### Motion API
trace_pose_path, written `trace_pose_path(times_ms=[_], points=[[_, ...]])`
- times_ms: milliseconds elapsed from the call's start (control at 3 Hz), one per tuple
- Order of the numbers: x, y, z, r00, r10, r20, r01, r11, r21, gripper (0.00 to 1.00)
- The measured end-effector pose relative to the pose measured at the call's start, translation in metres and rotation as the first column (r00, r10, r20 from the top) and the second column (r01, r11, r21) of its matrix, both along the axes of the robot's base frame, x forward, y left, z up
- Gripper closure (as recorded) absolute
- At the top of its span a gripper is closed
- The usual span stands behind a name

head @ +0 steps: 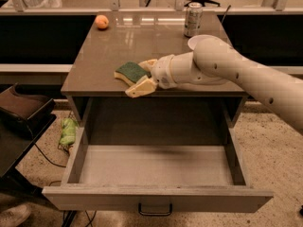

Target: Move sponge near orange

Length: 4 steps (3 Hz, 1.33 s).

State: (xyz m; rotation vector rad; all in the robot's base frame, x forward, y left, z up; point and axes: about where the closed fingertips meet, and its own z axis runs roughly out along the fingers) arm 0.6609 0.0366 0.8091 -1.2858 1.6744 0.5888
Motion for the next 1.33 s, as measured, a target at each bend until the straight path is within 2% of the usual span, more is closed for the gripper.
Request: trace_pose_path(times_ms=[1333], points=[[0.0000, 0.0000, 0.0002, 1.0000, 0.000, 0.000, 0.000, 1.000, 0.000, 1.00]])
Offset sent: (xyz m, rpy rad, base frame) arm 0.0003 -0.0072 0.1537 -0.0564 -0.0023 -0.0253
